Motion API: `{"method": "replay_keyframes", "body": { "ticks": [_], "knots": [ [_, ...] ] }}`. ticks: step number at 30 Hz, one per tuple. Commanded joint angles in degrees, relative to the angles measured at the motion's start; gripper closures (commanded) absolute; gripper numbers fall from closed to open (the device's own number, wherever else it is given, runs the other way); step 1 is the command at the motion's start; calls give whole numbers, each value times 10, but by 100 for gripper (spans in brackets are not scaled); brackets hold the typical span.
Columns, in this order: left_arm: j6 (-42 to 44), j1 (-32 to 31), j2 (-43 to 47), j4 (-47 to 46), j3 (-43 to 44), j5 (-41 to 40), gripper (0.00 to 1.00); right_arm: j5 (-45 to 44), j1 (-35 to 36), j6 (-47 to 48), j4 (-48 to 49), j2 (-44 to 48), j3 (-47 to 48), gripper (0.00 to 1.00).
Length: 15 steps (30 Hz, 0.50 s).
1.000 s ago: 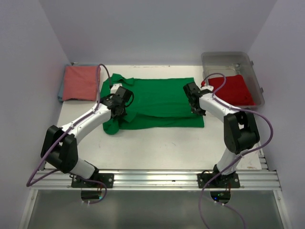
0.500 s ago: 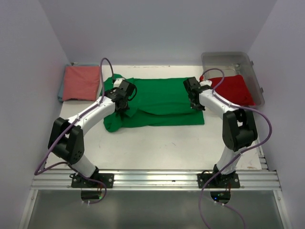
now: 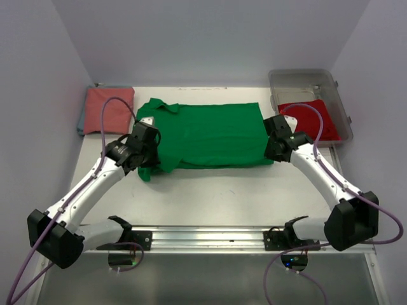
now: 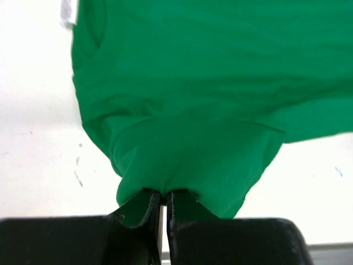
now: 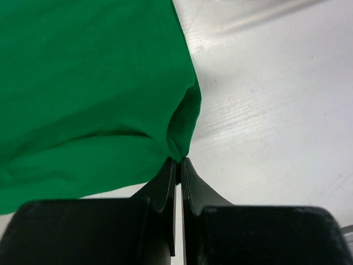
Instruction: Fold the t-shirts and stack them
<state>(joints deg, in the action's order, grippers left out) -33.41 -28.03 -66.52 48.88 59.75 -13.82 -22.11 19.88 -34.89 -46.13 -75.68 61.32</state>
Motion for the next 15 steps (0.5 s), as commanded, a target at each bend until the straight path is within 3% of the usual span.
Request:
{"method": "replay_keyframes", "body": {
  "ticks": [1,10,15],
  "knots": [
    [-9,3,13,49,-20,83,97,36,2,13,-52,30,-15,100],
    [-36,3,70,125,-80,185,97,73,3,26,-127,76,-40,100],
    [-38,3,87,163,-69,164,96,85,2,26,-141,91,-55,100]
  ]
}}
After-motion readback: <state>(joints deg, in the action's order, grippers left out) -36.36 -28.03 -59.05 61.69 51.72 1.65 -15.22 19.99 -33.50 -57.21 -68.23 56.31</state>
